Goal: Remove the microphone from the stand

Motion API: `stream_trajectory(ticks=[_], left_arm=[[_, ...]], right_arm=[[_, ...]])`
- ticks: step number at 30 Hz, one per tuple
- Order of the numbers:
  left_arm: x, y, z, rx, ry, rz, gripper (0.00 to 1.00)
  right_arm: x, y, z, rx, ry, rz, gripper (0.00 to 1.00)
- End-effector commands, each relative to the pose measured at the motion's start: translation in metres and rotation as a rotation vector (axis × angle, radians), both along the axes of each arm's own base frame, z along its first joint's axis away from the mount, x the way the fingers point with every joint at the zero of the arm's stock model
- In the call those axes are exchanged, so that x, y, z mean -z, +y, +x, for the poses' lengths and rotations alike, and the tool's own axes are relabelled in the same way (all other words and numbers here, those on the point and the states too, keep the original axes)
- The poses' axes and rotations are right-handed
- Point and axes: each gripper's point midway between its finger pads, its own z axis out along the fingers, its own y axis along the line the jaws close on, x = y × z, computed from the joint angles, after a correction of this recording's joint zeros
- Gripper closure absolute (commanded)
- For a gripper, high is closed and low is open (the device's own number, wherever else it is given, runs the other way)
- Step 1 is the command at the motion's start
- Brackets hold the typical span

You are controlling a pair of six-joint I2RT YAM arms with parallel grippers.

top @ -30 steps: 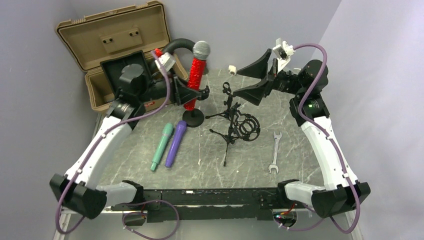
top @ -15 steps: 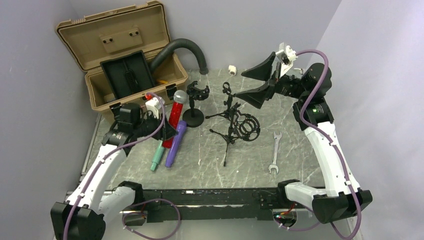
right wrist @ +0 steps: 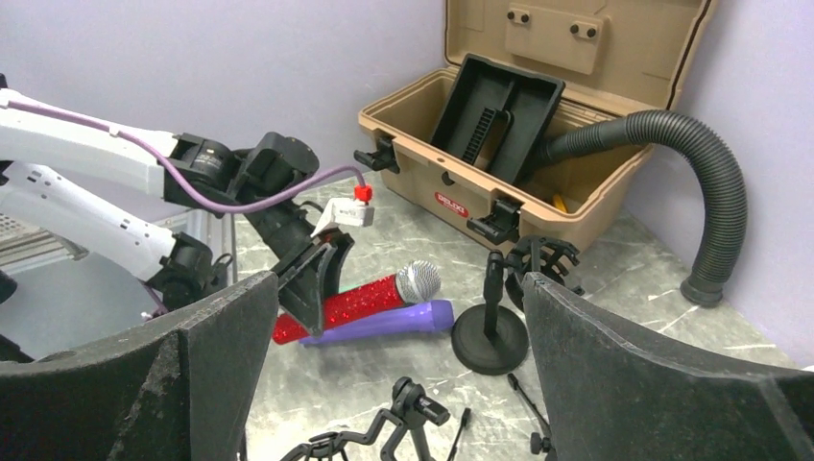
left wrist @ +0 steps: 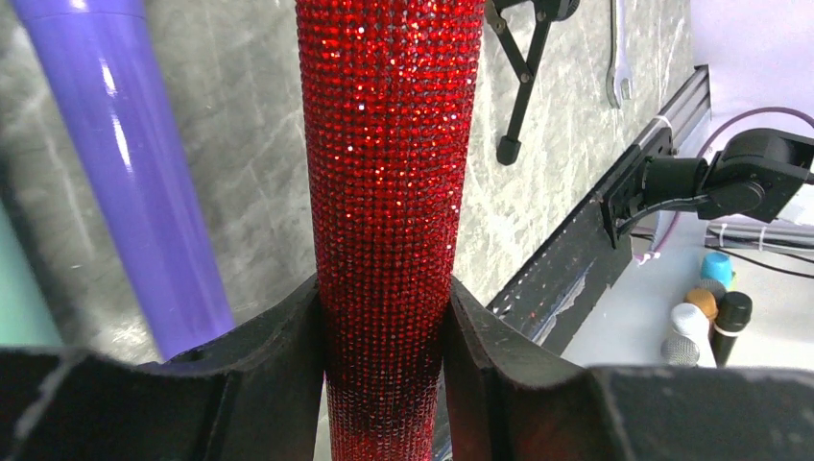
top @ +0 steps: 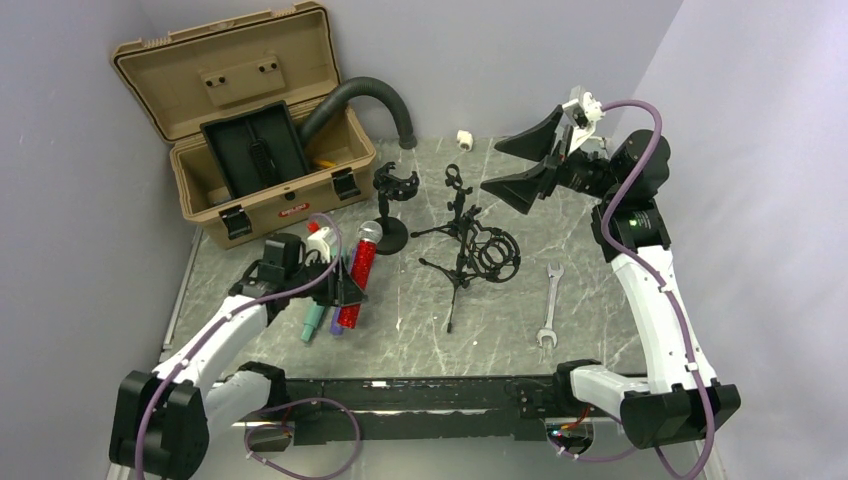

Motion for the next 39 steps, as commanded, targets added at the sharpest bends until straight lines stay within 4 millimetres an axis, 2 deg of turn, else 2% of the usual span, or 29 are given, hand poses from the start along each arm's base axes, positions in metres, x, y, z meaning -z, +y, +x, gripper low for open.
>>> stream_trajectory(ticks=[1, 10, 16, 22, 25, 31, 36, 39], left_arm=[[-0.007, -0.020, 0.005, 0.032, 0.008, -0.062, 1.00], [0.022, -0.045, 0.001, 0.058, 0.169, 0.001, 1.00], [0.041, -0.050, -0.001, 0.046, 0.257, 0.032, 0.99], [0.052, -0.060, -0.003, 0.064, 0.299, 0.073, 0.89], [0.055, -0.062, -0.003, 0.060, 0.316, 0.085, 0.87], [0.070, -0.060, -0.002, 0.032, 0.357, 0.138, 0.82], [0.078, -0.057, -0.003, 0.019, 0.344, 0.195, 0.66], [0.083, -0.056, -0.004, 0.014, 0.348, 0.215, 0.65]], right_arm=[[-0.008, -0.004, 0.002, 0.025, -0.046, 0.012, 0.00], [-0.004, -0.016, 0.014, 0.085, -0.061, -0.022, 0.00], [-0.004, -0.024, 0.012, 0.117, -0.084, -0.031, 0.00], [-0.001, -0.025, 0.012, 0.112, -0.066, -0.026, 0.00], [0.000, -0.026, 0.014, 0.116, -0.062, -0.024, 0.00], [0.009, -0.027, 0.012, 0.122, -0.052, -0.047, 0.00], [0.017, -0.030, 0.009, 0.133, -0.067, -0.078, 0.00], [0.021, -0.030, 0.007, 0.125, -0.069, -0.093, 0.00]])
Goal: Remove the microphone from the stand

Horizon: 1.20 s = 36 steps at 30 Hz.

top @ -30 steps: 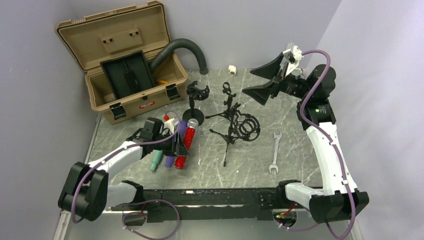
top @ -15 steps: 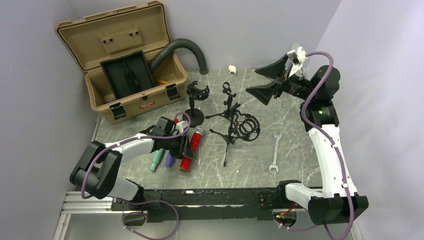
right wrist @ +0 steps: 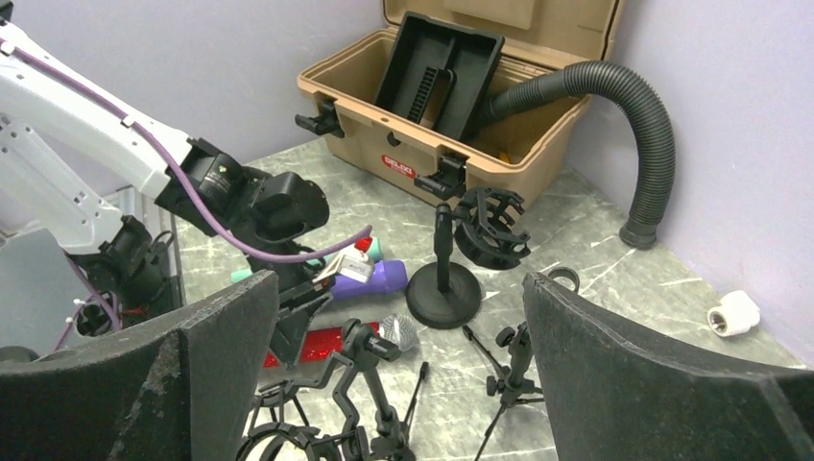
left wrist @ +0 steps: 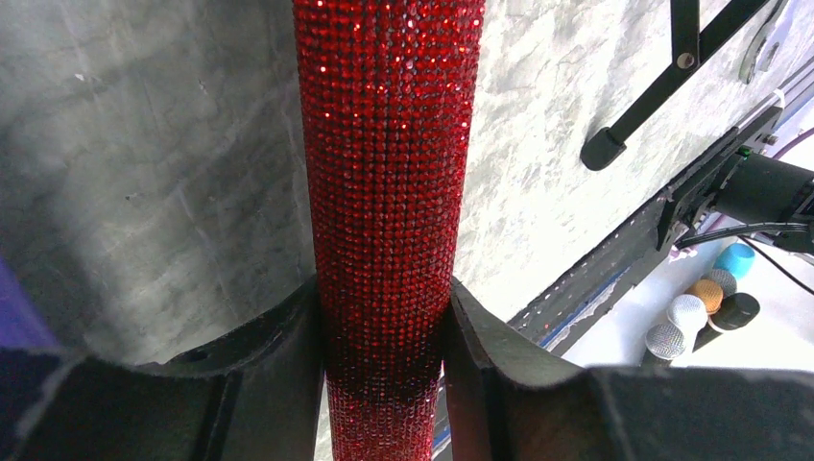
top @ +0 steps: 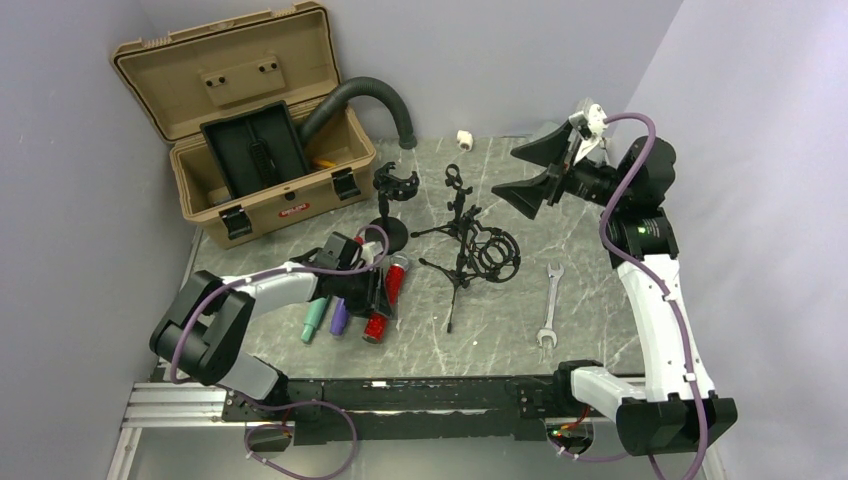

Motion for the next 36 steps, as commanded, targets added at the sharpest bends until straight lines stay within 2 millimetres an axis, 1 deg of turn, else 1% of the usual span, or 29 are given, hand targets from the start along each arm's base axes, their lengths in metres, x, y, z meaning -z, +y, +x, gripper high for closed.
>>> stream_trajectory(ticks=[1, 5, 8, 11, 13, 19, 21, 22, 25, 29, 33, 36], left_arm=[[0.004, 0.002, 0.008, -0.024, -0.021, 0.049, 0.65], [0.006, 0.001, 0.010, -0.014, -0.021, 0.060, 0.62], [0.005, 0.001, 0.010, -0.006, -0.037, 0.066, 0.55], [0.004, 0.003, 0.010, 0.003, -0.062, 0.071, 0.44], [0.002, 0.004, 0.011, 0.001, -0.079, 0.075, 0.38], [-0.009, 0.002, 0.014, 0.010, -0.116, 0.055, 0.27], [-0.016, 0.000, 0.015, 0.023, -0.143, 0.036, 0.23], [-0.020, -0.001, 0.016, 0.033, -0.159, 0.026, 0.21], [-0.038, -0.005, 0.017, 0.081, -0.237, -0.022, 0.16], [-0.068, -0.012, 0.019, 0.149, -0.344, -0.087, 0.08], [-0.086, -0.014, 0.025, 0.196, -0.418, -0.087, 0.02], [-0.097, -0.012, 0.031, 0.224, -0.484, -0.062, 0.01]], right_arm=[[-0.001, -0.004, -0.007, 0.010, -0.053, -0.037, 0.00], [0.007, -0.005, -0.009, 0.011, -0.038, -0.062, 0.00], [0.018, -0.006, -0.013, 0.001, -0.035, -0.095, 0.00], [0.029, -0.008, -0.015, 0.006, -0.030, -0.122, 0.00], [0.035, -0.010, -0.015, 0.014, -0.022, -0.126, 0.00], [0.044, -0.015, -0.014, 0.029, -0.005, -0.132, 0.01], [0.049, -0.019, -0.012, 0.052, 0.010, -0.139, 0.01], [0.052, -0.024, -0.008, 0.079, 0.020, -0.140, 0.02], [0.059, -0.043, 0.006, 0.177, 0.060, -0.123, 0.03], [0.073, -0.069, 0.021, 0.285, 0.113, -0.120, 0.04], [0.090, -0.087, 0.025, 0.320, 0.128, -0.140, 0.04], [0.110, -0.091, 0.022, 0.285, 0.130, -0.173, 0.05]])
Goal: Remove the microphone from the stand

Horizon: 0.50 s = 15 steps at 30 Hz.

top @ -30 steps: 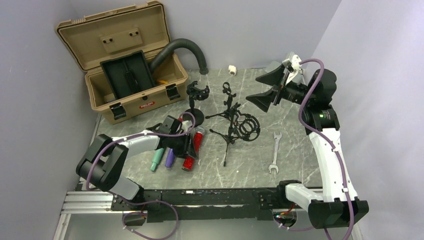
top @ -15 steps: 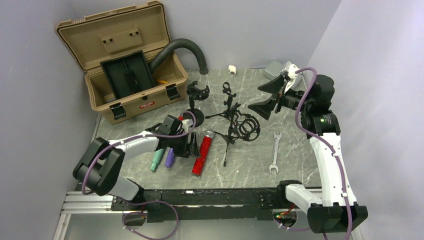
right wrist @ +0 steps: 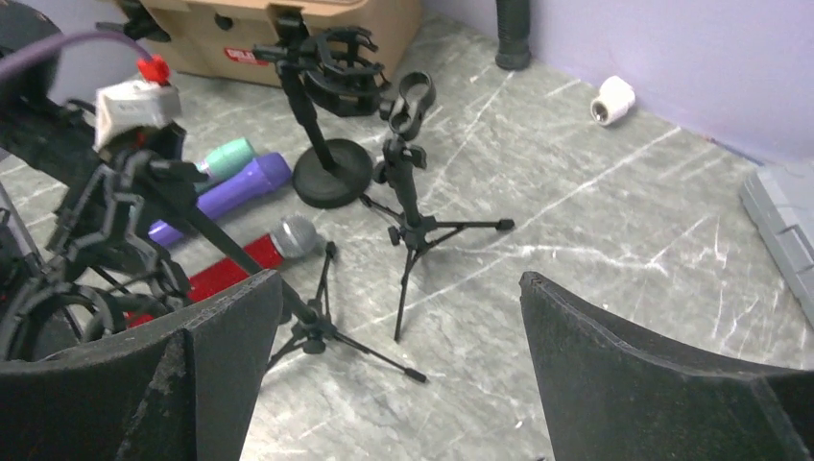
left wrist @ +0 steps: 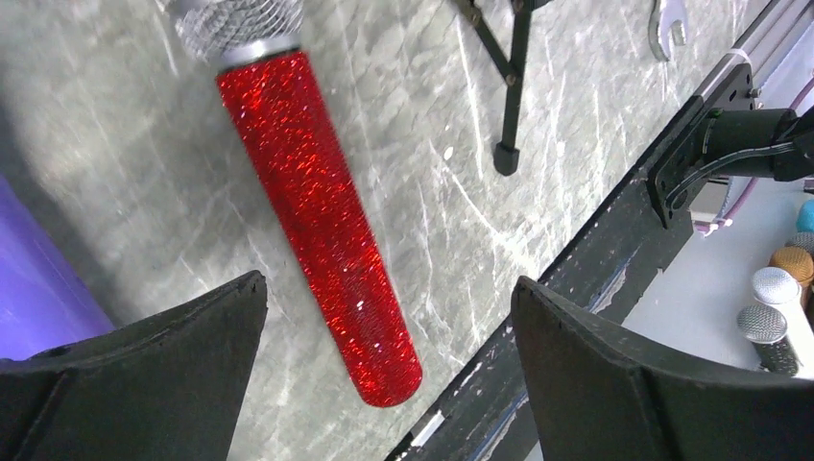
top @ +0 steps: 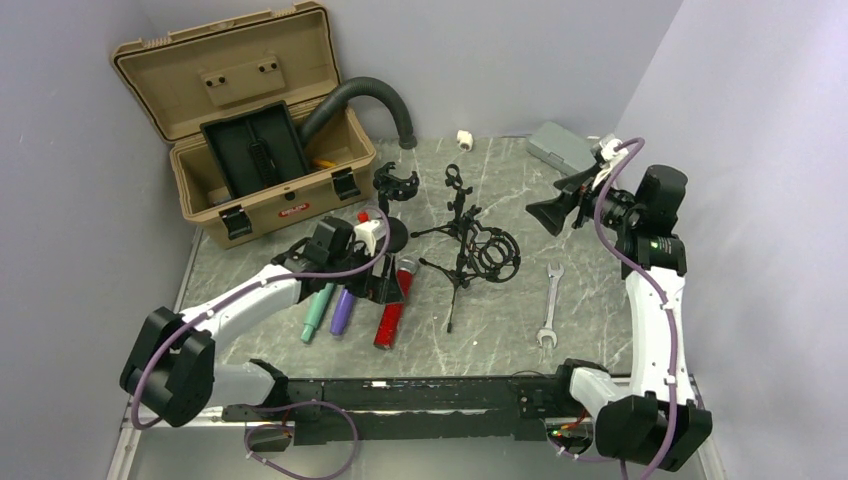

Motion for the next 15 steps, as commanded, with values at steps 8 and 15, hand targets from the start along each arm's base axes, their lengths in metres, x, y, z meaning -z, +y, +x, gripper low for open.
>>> stream_trajectory(ticks=[8, 15], left_arm=[[-0.076, 0.008, 0.027, 0.088, -0.360, 0.043, 0.00], [-0.125, 0.017, 0.042, 0.116, -0.555, 0.092, 0.01]], right_arm=[[0.065, 0.019, -0.021, -0.299, 0.006, 0.026, 0.08], [0.110, 0.051, -0.021, -0.463, -0.003, -0.042, 0.15]])
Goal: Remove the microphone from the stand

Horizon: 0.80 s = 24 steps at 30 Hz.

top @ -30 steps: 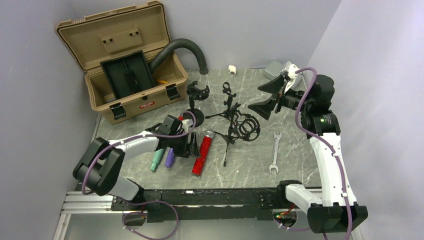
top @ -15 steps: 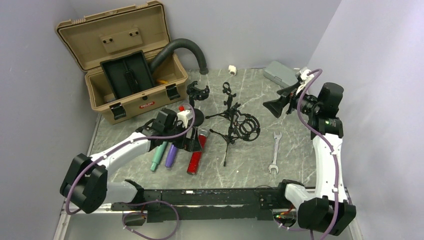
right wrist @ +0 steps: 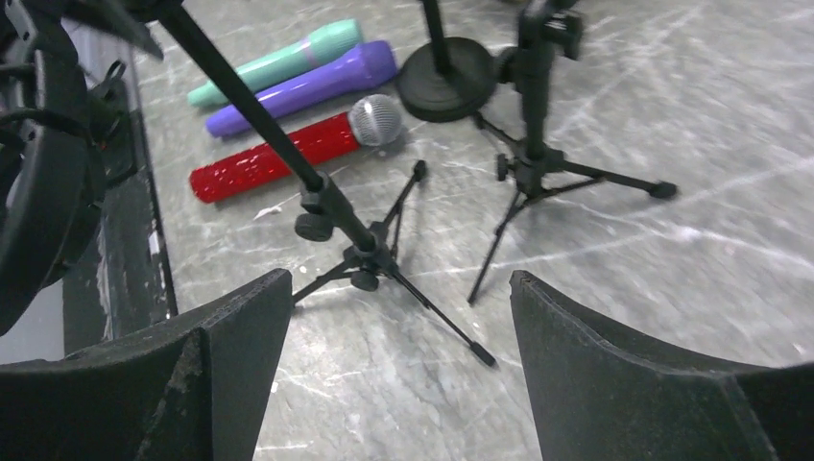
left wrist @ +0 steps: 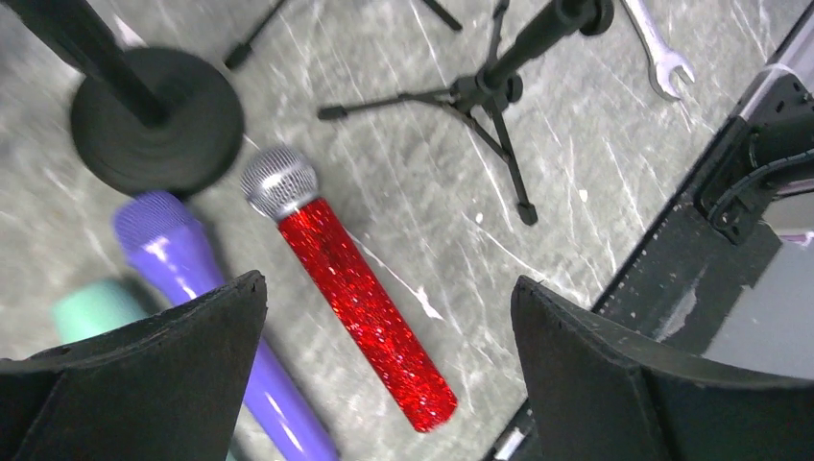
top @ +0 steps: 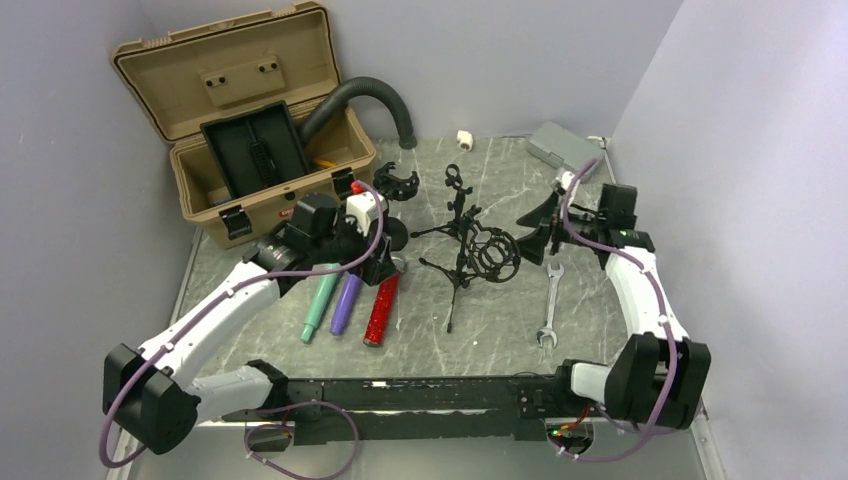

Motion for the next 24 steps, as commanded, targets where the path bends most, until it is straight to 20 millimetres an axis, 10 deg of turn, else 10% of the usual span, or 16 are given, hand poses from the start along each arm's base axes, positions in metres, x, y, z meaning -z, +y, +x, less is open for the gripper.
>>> stream_trajectory(ticks=[1, 11, 24], left_arm=[[-0.042, 0.006, 0.012, 0.035, -0.203, 0.024, 0.01], [-0.080, -0.006, 0.027, 0.122, -0.322, -0.039, 0.01], [-0.072, -0.020, 0.046, 0.157, -0.345, -0.090, 0.01]], right_arm=[[0.008, 0.032, -0.006, -0.182, -0.136, -0.024, 0.16], [0.013, 0.088, -0.001, -0.354, -0.167, 0.023, 0.20], [0.017, 0.110, 0.002, -0.443, -0.158, 0.118, 0.23]])
